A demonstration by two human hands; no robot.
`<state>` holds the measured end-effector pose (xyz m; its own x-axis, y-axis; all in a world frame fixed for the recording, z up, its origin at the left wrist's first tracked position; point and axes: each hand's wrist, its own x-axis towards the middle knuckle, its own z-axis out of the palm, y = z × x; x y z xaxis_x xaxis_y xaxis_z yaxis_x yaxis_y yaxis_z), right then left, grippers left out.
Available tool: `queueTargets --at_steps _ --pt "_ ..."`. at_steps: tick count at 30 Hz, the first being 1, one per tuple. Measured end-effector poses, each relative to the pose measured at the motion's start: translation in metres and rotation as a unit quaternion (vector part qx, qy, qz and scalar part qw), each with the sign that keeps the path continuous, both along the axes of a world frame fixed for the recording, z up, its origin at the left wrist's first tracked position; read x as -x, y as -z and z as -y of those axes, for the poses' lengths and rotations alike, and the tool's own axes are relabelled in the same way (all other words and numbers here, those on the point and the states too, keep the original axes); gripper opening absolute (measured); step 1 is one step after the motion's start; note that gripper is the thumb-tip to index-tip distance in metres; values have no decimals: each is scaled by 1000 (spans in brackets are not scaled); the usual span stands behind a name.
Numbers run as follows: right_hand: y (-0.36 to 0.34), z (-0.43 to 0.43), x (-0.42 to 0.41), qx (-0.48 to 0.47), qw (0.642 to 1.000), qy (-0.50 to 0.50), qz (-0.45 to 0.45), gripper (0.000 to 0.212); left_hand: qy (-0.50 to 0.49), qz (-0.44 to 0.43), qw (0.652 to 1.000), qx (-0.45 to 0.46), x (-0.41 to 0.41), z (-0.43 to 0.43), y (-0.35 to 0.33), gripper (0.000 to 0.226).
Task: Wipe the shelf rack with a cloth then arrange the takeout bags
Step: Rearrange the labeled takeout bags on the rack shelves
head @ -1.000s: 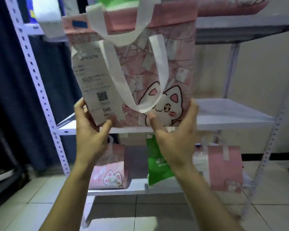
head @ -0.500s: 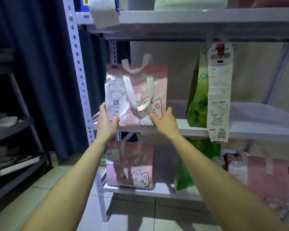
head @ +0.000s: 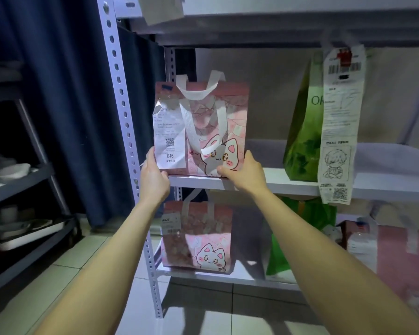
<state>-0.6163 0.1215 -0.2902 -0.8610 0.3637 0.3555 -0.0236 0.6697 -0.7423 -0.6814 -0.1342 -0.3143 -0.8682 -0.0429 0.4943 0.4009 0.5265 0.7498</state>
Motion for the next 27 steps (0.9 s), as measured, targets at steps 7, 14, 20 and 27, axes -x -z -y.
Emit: queueTargets --at_steps 7,14,20,27 --pt "-3 -1 -7 12 999 -25 -17 85 -21 6 1000 -14 -14 -3 1 86" --pt "55 -21 -82 -19 986 -46 -161 61 -122 -122 983 -66 -75 -46 64 61" --pt "135 -101 -156 8 987 -22 -160 39 -12 -42 999 -31 -126 -145 146 40" --pt "231 -239 -246 71 984 138 -87 23 226 70 971 43 -197 -290 220 39"
